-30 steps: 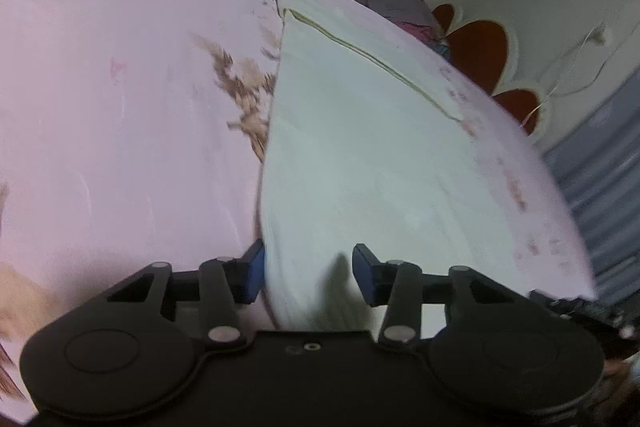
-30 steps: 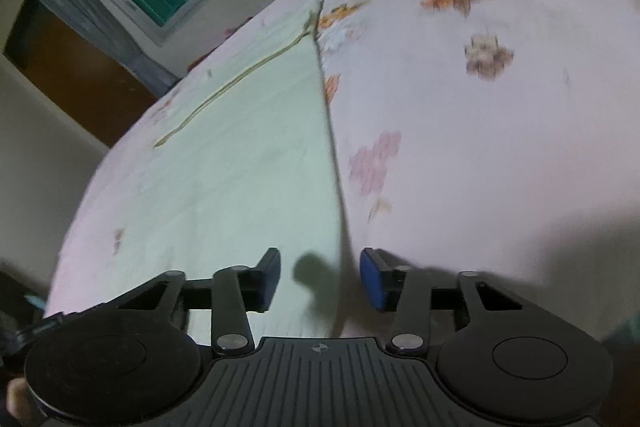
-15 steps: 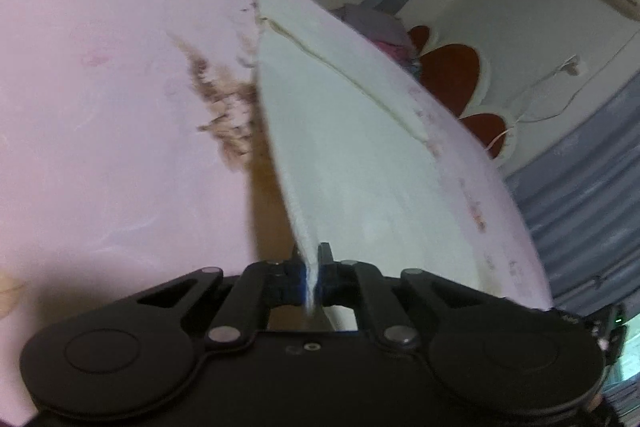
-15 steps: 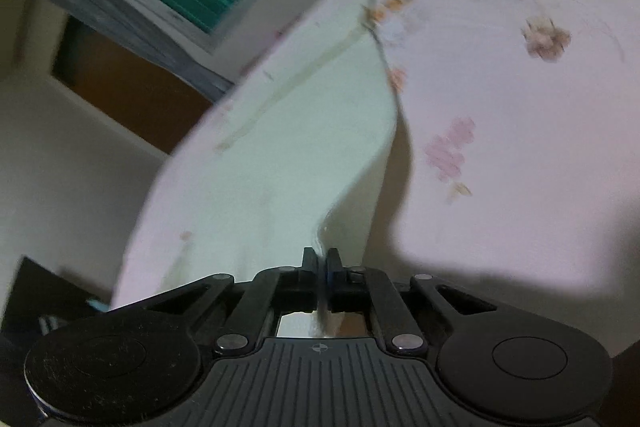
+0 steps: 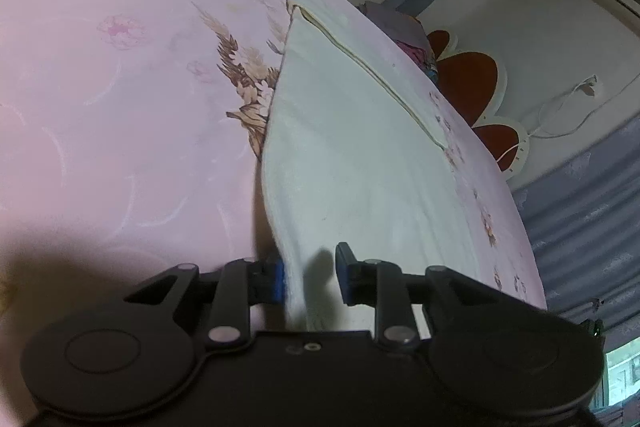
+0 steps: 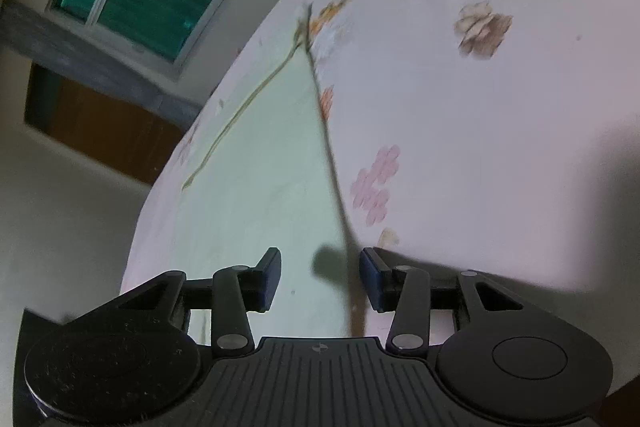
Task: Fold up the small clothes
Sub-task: 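Grasp the sweater edge with both tools and lift it to fold lengthwise, then carry the lifted edge over the sweater with both tools and release it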
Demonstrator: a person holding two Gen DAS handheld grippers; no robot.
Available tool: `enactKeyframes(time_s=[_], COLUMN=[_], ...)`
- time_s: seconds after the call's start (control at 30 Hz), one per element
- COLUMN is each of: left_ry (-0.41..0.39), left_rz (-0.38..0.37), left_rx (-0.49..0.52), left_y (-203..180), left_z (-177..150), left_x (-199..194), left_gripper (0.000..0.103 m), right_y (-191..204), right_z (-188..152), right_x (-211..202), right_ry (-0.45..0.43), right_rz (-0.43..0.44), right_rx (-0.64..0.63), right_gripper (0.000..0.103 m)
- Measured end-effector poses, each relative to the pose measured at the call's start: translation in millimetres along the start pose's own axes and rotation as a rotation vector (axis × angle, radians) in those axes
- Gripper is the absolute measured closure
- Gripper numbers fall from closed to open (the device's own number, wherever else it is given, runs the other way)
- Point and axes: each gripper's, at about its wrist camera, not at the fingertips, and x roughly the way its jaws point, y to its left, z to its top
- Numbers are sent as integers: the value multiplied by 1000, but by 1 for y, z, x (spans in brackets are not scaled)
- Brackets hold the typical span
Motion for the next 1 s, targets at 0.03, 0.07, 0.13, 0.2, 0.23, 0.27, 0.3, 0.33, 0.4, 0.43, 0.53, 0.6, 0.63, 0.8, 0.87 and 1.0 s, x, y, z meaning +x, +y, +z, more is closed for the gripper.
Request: enactKeyframes(time_s=[0.03, 0.07, 0.13, 0.2, 0.23, 0.27, 0.3, 0.33, 0.4, 0.43, 0.53, 0.6, 0.63, 0.8, 0.87, 1.0], left_ry=[0, 1, -3, -9, -8, -11, -26, -64, -91, -71, -55, -105, -131, -235, -277, -327], left_rz=[-7, -13, -30, -43, -37, -22, -28, -63, -25, 25, 43, 14, -10, -74, -114, -167], left_rx=[-4, -10, -24, -43, -50, -50, -48, -44, -21, -12, -65, -70, -77, -20, 5, 29], left_y=[2, 4, 9, 11, 12, 10, 9, 6, 2, 3, 8, 0, -4, -40, -60, -90], left_z=[-1, -3, -7, -8, -8, -6, -6, -6, -6, -8, -10, -5, 0, 57, 89, 168], left_x=[-1, -3, -6, -7, -7, -8, -10, -18, -23, -19, -13, -24, -30, -42, -37, -9], left_gripper=[80, 81, 81, 81, 88, 101, 100, 100, 100, 99, 100, 100, 100, 100, 100, 100], right_y=[1, 0, -1, -3, -5, -7, -7, -6, 3, 6, 5, 5, 9, 62, 87, 129], right_z=[-3, -8, -17, -28, -30, -30, -30, -29, -25, -24, -21, -16, -10, 39, 69, 131], right_x=[1, 0, -2, -4, -4, -5, -5, -10, -24, -31, -17, -6, -11, -22, -19, 4], right_ry=[17, 35, 75, 104, 98, 84, 68, 50, 0, -20, 39, 69, 40, -77, -118, -203], right_rz=[15, 30, 63, 91, 97, 92, 96, 113, 158, 168, 60, 27, 63, 167, 194, 206], right_rx=[-19, -23, -25, -31, -32, -27, -22, -22, -47, -54, -113, -117, -111, -211, -252, -282], right_gripper=[59, 62, 70, 87, 95, 100, 100, 100, 100, 100, 100, 100, 100, 100, 100, 100])
